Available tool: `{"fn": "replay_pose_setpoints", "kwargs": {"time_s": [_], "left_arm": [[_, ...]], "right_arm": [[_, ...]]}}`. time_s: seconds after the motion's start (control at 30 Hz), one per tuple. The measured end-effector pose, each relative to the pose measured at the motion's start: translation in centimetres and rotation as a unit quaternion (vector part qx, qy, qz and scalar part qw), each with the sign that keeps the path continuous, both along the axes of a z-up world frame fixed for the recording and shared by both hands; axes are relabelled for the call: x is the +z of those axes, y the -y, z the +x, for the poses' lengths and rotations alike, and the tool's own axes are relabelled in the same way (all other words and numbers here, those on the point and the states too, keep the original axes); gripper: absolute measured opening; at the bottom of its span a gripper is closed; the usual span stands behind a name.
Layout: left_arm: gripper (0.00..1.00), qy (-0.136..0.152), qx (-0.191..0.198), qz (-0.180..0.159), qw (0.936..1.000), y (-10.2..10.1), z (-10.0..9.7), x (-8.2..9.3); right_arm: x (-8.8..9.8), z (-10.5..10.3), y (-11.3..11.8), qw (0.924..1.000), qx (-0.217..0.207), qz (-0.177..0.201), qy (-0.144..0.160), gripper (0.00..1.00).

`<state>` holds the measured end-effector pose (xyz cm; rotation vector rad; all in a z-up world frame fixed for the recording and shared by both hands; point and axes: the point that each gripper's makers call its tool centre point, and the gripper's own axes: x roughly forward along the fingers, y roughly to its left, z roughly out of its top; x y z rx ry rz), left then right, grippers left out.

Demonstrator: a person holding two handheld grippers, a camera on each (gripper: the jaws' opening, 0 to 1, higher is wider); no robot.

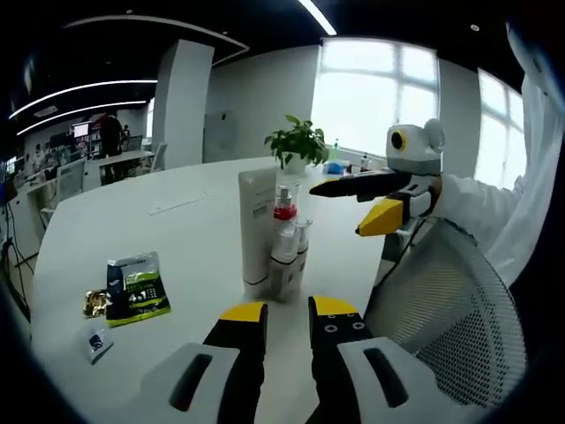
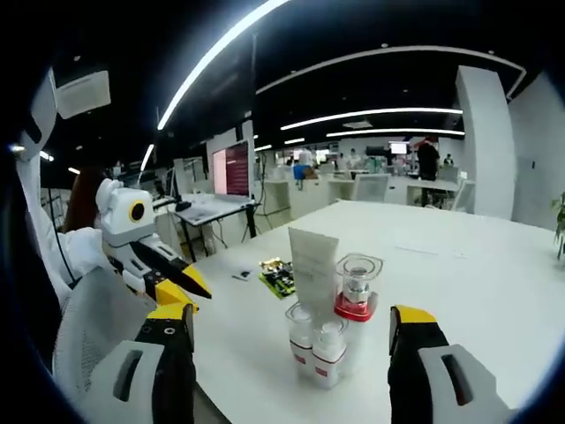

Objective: Arrange the skincare products in the storage area until every visible bottle or jar stands upright without overlapping.

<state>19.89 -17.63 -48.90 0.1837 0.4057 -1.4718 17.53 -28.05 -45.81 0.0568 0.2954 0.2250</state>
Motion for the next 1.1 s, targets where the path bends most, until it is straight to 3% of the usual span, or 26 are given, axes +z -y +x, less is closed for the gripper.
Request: {"fn": "replay_pose_setpoints", "kwargs": {"time_s": [0.1,0.4,0.6,0.77,0.9,1.1], "left_arm": [[0.15,0.002,0.003,0.003,1.0,0.0,0.1,-0.1],[0.23,0.014,0.018,0.011,0.9997,-0.3,0.9,-0.4],[0.43,0.031,0.031,0.018,0.9989,-0.5,1.6,-0.6],[0.56,0.039,0.041,0.029,0.998,-0.7,2.0,-0.9],[0.72,0.039,0.054,0.036,0.9971,-0.8,2.6,-1.2],[0.79,0.037,0.067,0.037,0.9964,-1.0,3.2,-1.2]], "right_arm": [[0.0,0.0,-0.7,1.0,-0.002,0.002,0.002,0.99],[-0.5,-0.2,-1.5,1.0,-0.008,0.004,0.0,0.99],[-1.4,-0.1,-1.8,0.9998,-0.008,0.014,-0.012,1.0],[-1.8,0.3,-1.9,0.9998,-0.011,0.009,-0.011,1.0],[-2.3,0.5,-2.0,0.9998,-0.012,-0.003,-0.017,1.0],[-2.7,0.6,-2.3,0.9997,-0.008,-0.01,-0.023,1.0]]}}
